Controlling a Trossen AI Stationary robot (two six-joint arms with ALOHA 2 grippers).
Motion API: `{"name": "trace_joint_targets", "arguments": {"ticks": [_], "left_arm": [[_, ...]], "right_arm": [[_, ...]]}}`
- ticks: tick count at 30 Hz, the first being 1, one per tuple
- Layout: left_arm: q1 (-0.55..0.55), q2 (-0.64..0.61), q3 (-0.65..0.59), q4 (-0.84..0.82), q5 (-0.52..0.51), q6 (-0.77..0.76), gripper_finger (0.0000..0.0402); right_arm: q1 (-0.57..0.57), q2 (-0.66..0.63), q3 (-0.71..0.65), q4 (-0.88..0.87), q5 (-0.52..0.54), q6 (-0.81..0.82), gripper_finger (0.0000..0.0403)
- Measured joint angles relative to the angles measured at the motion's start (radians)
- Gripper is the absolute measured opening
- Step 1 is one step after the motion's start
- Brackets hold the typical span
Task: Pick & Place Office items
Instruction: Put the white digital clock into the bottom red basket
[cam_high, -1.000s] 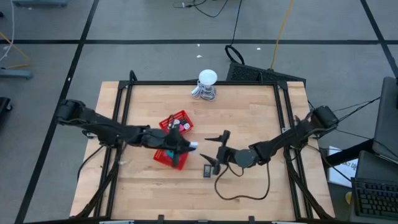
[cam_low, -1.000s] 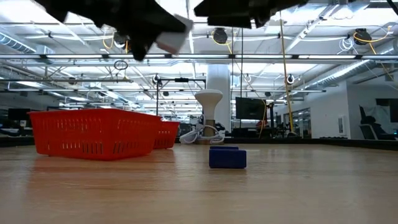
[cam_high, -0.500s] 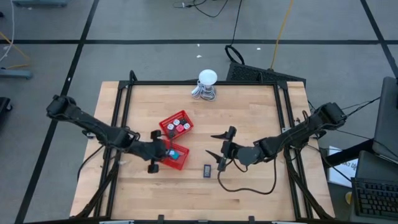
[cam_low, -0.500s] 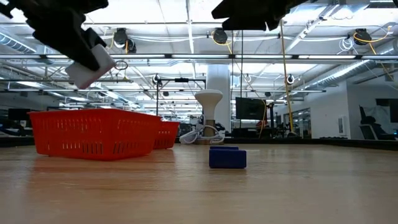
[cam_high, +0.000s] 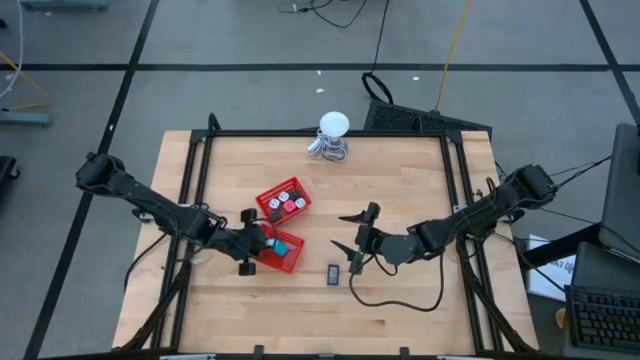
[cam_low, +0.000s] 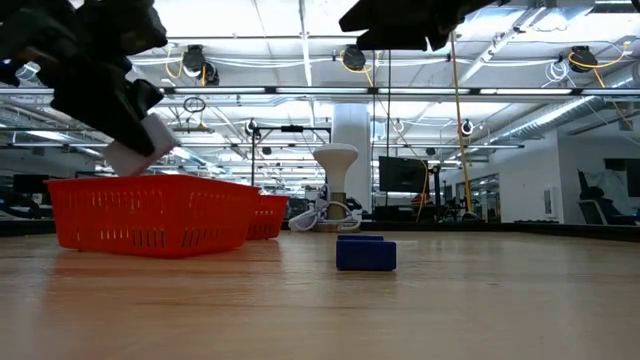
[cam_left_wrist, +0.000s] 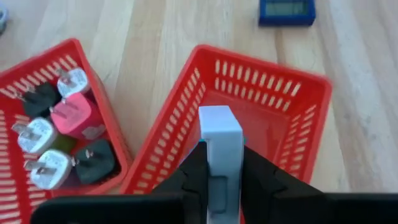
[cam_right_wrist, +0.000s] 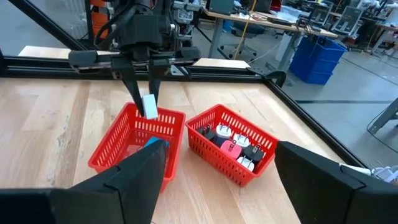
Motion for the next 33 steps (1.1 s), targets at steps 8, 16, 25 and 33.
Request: {"name": "trace_joint_targets", "arguments": {"ticks": [8,16,25,33], "left_arm": [[0.004,0.0,-0.015,0.03,0.003,0.008,0.0052],[0.004,0.0,-0.016,0.033,0.055,0.012,0.0053],[0.008,0.076,-0.015,0.095,0.109,0.087,0.0048],[0.037,0.153,-0.017,0.115,0.129,0.091,0.0059]], "right_arm": [[0.0,0.0,0.0,0.002,0.0,-0.002,0.0286],[0.0,0.0,0.0,0.001,0.0,-0.002,0.0286],[0.0,0.0,0.0,0.005,0.0,-0.002,0.0286],[0.0,0.0,0.0,0.005,0.0,-0.002,0.0286]]}}
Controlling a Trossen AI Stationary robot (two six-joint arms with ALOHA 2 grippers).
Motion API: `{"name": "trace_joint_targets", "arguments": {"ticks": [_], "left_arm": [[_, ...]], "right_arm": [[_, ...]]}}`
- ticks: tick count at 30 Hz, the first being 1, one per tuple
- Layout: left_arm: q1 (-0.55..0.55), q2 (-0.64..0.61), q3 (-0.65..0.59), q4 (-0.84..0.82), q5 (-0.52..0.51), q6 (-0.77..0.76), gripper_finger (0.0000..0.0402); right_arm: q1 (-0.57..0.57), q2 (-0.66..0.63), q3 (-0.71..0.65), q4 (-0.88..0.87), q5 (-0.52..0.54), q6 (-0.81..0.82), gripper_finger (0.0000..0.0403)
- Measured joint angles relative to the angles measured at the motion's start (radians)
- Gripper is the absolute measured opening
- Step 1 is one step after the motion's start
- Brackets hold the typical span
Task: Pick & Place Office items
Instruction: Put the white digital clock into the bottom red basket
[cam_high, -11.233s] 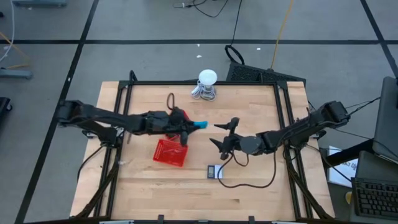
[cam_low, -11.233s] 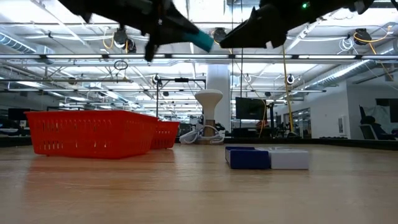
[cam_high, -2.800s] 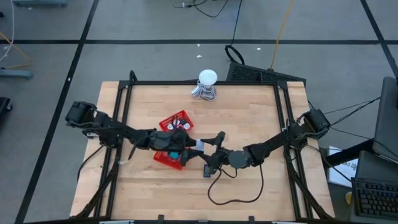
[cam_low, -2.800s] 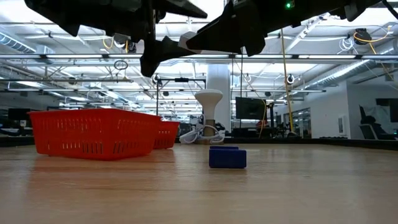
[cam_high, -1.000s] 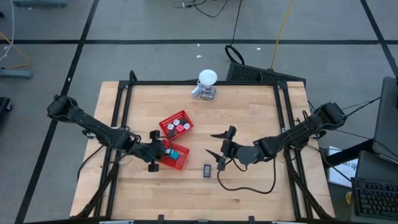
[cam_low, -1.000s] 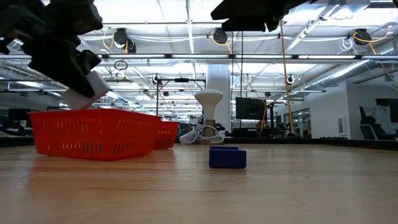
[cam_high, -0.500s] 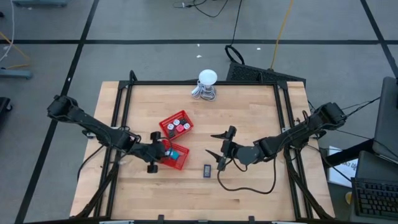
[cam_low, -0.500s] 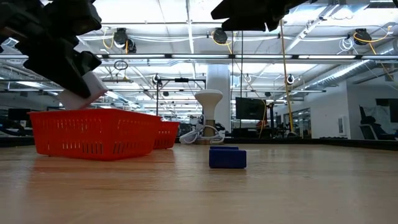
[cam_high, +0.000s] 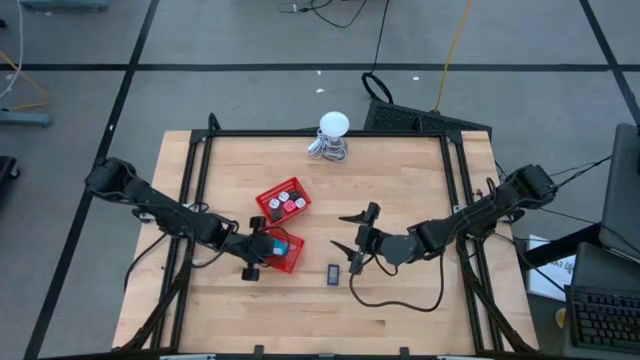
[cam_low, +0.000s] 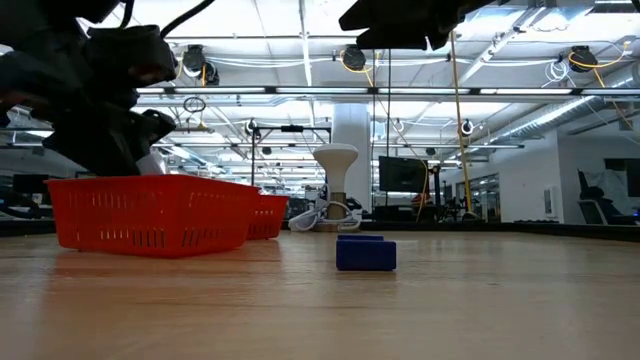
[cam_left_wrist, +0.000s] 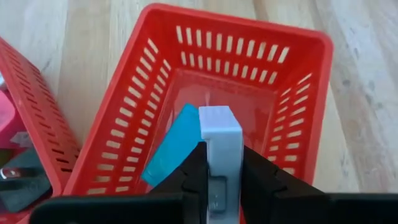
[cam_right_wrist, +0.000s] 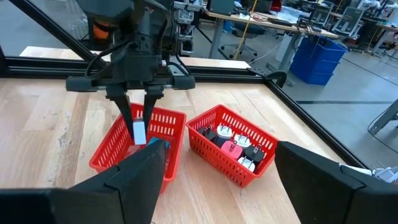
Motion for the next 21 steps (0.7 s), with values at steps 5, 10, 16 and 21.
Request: {"name": "trace_joint_targets", "arguments": {"ticks": [5,10,16,21], "left_arm": [[0.0,0.006,0.0,0.004,0.004,0.009,0.0059],[0.001,0.006,0.0,0.019,0.028,0.015,0.0048],[0.0,0.006,0.0,0.019,0.035,0.003,0.0076],[0.0,0.006,0.0,0.019,0.035,0.007,0.0087]], "right_arm": [[0.0,0.0,-0.007,0.008,0.0,0.0,0.0286],[0.0,0.0,-0.012,0.013,0.0,0.0,0.0286],[0.0,0.0,-0.012,0.015,0.0,0.0,0.0286],[0.0,0.0,-0.012,0.015,0.0,0.0,0.0286]]}}
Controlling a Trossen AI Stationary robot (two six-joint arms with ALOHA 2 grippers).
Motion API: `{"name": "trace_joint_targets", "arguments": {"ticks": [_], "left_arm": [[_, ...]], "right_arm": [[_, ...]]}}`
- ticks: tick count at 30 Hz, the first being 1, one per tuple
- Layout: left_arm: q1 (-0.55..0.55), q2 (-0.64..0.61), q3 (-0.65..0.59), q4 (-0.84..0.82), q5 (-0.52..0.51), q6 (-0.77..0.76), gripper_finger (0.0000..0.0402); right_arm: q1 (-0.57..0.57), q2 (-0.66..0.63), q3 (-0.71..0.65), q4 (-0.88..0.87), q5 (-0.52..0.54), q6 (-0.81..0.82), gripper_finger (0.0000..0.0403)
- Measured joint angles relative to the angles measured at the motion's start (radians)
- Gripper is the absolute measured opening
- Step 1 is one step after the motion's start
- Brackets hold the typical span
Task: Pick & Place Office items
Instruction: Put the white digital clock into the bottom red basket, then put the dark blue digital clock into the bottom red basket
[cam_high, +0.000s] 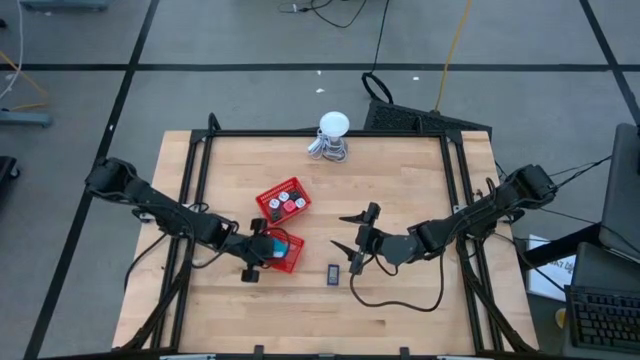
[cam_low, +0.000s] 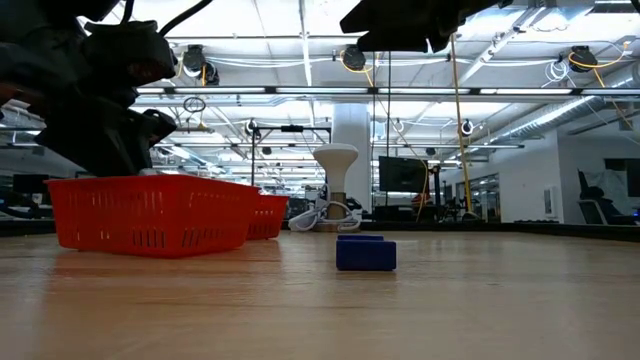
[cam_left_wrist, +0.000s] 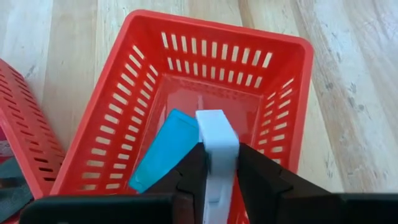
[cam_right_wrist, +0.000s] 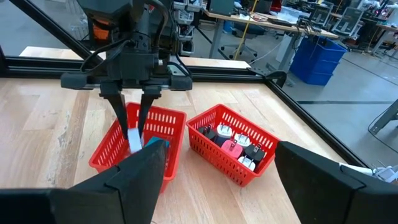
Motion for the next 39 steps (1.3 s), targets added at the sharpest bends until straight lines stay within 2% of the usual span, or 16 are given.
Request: {"name": "trace_joint_targets", "arguments": {"ticks": [5,13,18,25,28,32,35,39], "left_arm": [[0.0,0.0,0.0,0.001,0.011,-0.064,0.009],[0.0,0.0,0.0,0.004,-0.016,-0.069,0.0092],[0.0,-0.018,0.007,0.002,-0.011,-0.075,0.0092],[0.0,-0.093,0.061,0.009,-0.011,-0.075,0.0092],[0.0,-0.143,0.073,0.043,-0.042,-0.1,0.0093],[0.003,-0.188,0.075,0.06,-0.158,-0.144,0.0095],[0.025,-0.194,0.075,0.045,-0.192,-0.222,0.0119],[0.071,-0.193,0.074,0.027,-0.154,-0.298,0.0187]], "right_arm": [[0.0,0.0,0.0,0.0,0.0,0.0,0.0286],[0.0,0.0,0.0,0.0,-0.001,0.001,0.0286],[0.0,0.0,-0.001,-0.001,-0.008,0.082,0.0286],[0.002,0.06,-0.001,0.003,-0.226,0.132,0.0286],[0.012,0.12,-0.001,0.019,-0.24,0.132,0.0286],[0.024,0.204,0.002,0.06,-0.24,0.154,0.0286],[0.039,0.265,0.023,0.048,-0.231,0.203,0.0286],[0.076,0.361,0.036,0.041,-0.214,0.268,0.0287]]}}
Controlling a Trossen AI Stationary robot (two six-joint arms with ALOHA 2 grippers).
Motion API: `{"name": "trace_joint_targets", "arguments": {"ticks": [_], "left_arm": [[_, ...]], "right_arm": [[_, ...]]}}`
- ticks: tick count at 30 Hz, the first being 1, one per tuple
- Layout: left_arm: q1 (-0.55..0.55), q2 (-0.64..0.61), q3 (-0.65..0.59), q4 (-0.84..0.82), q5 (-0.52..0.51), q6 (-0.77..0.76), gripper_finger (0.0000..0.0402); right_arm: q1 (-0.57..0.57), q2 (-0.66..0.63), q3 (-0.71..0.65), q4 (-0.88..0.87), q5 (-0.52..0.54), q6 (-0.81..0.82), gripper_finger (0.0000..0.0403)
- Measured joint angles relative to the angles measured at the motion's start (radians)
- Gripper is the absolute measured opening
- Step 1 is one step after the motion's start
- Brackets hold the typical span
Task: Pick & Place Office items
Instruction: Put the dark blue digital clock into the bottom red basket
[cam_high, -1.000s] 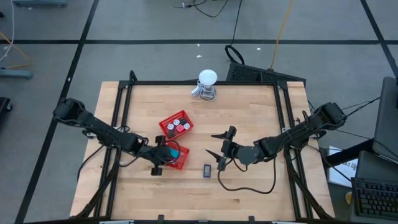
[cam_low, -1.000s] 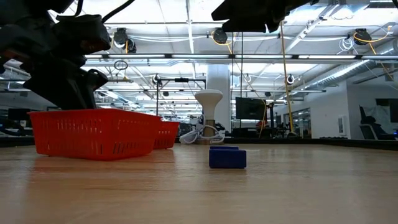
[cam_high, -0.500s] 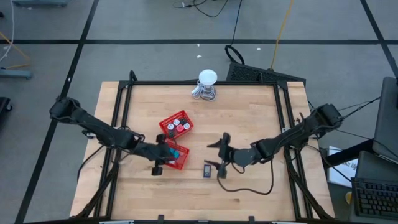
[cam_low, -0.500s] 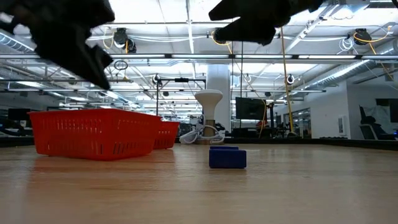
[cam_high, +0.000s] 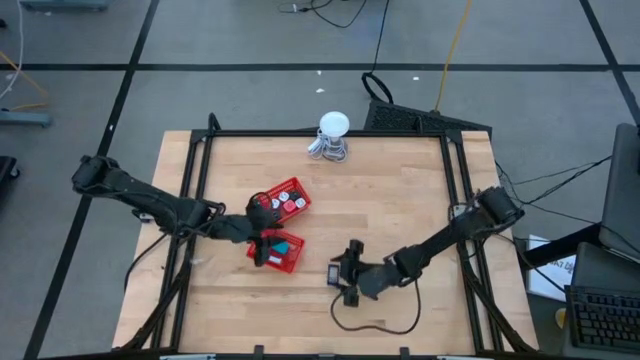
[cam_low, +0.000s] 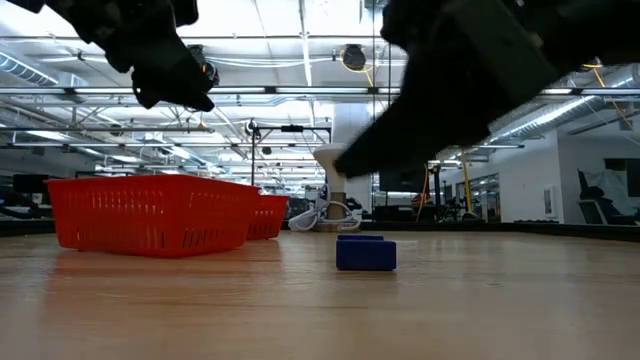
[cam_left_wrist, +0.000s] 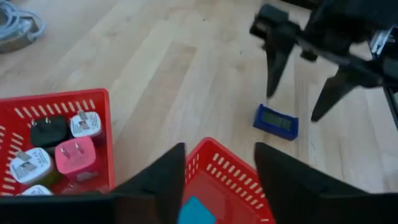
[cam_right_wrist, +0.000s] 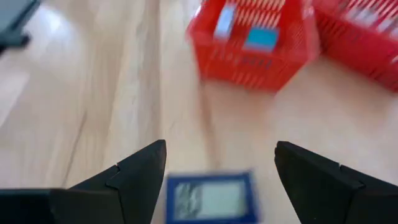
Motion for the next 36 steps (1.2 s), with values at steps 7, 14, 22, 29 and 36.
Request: {"name": "trace_joint_targets", "arguments": {"ticks": [7,14,22,29,36], "left_arm": [[0.041,0.0,0.0,0.016,0.038,0.039,0.0291],[0.041,0.0,0.0,0.056,0.04,0.052,0.0327],[0.041,0.001,-0.001,0.06,0.04,0.078,0.0315],[0.041,0.001,-0.001,0.06,0.04,0.073,0.03],[0.041,0.001,-0.001,0.058,0.04,0.073,0.0303]], "right_arm": [[0.024,0.102,0.002,0.012,0.001,0.045,0.0287],[0.006,0.126,0.004,0.009,-0.001,0.047,0.0284],[-0.005,0.128,0.003,-0.011,0.091,0.039,0.0283],[-0.032,0.133,-0.002,0.123,0.235,-0.081,0.0283],[-0.029,0.081,0.001,0.197,0.072,-0.253,0.0283]]}}
